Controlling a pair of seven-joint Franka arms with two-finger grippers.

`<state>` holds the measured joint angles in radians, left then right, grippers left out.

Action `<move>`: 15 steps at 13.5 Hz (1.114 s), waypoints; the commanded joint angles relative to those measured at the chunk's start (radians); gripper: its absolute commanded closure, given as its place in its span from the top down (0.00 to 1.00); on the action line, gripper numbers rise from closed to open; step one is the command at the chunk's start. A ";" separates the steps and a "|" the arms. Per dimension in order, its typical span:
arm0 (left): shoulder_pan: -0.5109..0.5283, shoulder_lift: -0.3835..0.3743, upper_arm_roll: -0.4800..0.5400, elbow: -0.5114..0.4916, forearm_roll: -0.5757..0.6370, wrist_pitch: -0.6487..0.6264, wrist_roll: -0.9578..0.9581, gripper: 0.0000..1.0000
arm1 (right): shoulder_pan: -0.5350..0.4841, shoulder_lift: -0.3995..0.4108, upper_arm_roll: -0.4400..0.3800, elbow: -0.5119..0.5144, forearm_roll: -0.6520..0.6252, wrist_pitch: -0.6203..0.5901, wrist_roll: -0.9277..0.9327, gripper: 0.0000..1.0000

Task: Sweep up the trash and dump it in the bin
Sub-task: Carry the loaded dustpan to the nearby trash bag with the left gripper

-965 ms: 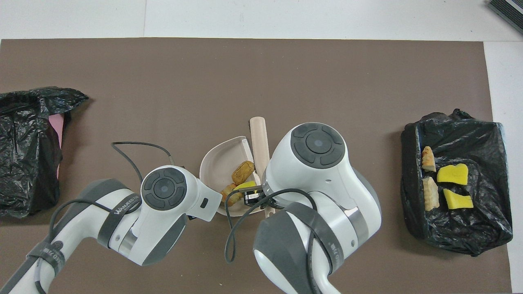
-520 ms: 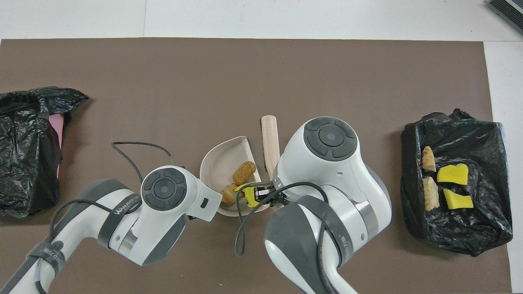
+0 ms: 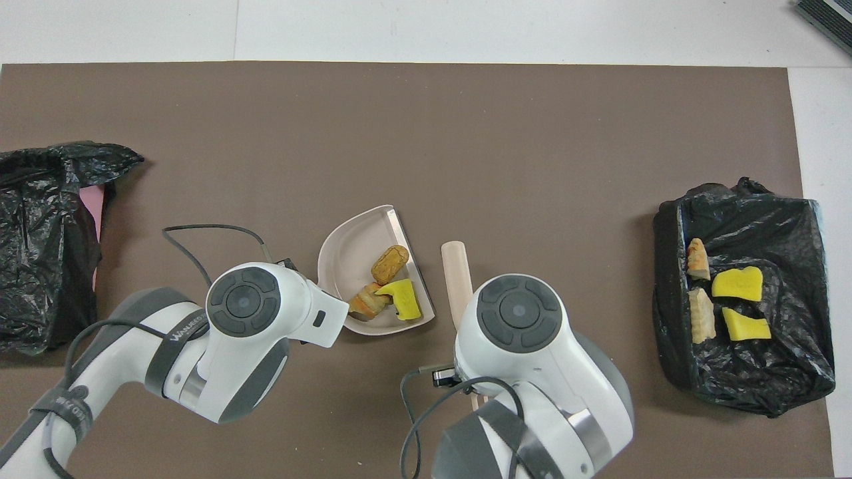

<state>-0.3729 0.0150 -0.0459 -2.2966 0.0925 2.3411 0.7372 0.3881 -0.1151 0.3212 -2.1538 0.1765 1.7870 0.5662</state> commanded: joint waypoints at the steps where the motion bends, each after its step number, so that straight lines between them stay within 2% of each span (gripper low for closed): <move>1: 0.074 0.019 0.000 0.017 -0.038 0.027 0.115 0.00 | 0.087 -0.092 0.004 -0.064 0.001 -0.006 0.142 0.00; 3: 0.148 0.048 -0.002 0.077 -0.109 0.006 0.262 0.00 | 0.135 -0.075 0.006 -0.092 0.027 0.020 0.173 0.00; 7: 0.270 0.123 0.000 0.233 -0.195 -0.127 0.500 0.00 | 0.127 -0.057 0.004 -0.095 0.101 0.090 0.156 0.00; 11: 0.359 0.186 0.000 0.425 -0.200 -0.284 0.609 0.00 | 0.179 0.041 0.006 -0.098 0.135 0.209 0.156 0.00; 13: 0.414 0.189 -0.002 0.468 -0.200 -0.330 0.654 0.00 | 0.190 0.093 0.006 -0.098 0.135 0.251 0.152 0.00; 15: 0.474 0.184 0.001 0.500 -0.195 -0.376 0.714 0.00 | 0.204 0.110 0.006 -0.100 0.135 0.272 0.147 0.00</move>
<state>0.0421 0.1866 -0.0360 -1.8541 -0.0861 2.0258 1.3828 0.5875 -0.0156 0.3276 -2.2520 0.2892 2.0373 0.7330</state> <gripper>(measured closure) 0.687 0.736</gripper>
